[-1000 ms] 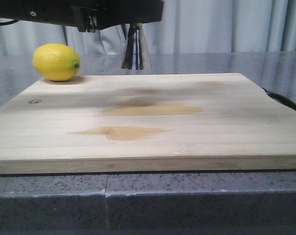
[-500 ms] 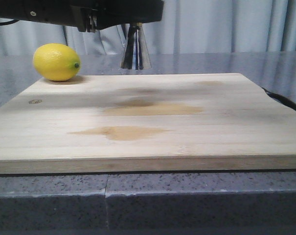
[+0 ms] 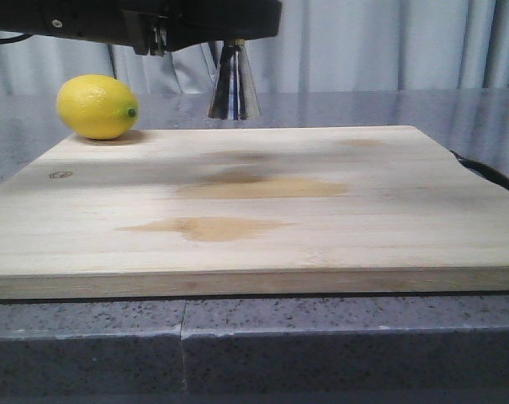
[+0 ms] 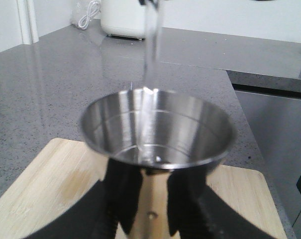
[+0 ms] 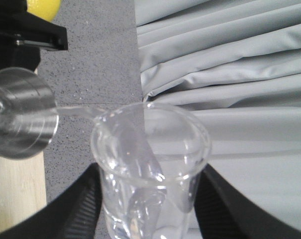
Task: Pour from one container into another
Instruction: 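Tilt the beaker with the right gripper, pouring liquid into the jigger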
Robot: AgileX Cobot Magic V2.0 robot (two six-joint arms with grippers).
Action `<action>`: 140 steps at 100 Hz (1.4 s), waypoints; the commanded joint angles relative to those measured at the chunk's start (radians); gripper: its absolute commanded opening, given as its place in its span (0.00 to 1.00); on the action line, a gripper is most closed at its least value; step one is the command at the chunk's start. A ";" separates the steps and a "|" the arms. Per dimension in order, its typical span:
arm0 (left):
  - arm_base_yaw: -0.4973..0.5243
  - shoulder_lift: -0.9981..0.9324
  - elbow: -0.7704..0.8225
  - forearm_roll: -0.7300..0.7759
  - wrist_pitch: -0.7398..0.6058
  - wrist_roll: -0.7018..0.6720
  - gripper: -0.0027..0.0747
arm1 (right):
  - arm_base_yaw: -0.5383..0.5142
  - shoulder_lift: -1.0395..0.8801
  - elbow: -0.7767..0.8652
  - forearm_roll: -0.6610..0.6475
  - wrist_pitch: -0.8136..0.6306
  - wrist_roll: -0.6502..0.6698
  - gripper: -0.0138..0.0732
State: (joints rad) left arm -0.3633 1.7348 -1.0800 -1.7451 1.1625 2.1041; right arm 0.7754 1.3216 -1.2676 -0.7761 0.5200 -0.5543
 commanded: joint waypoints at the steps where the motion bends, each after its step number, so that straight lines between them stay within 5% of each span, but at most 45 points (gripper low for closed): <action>1: -0.011 -0.047 -0.020 -0.078 0.094 0.002 0.32 | 0.001 -0.026 -0.039 -0.054 -0.060 -0.005 0.48; 140: -0.011 -0.047 -0.020 -0.078 0.094 0.002 0.32 | 0.037 -0.026 -0.037 -0.226 -0.068 -0.005 0.48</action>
State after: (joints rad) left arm -0.3633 1.7348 -1.0800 -1.7451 1.1607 2.1041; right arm 0.8120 1.3216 -1.2676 -0.9442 0.4983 -0.5543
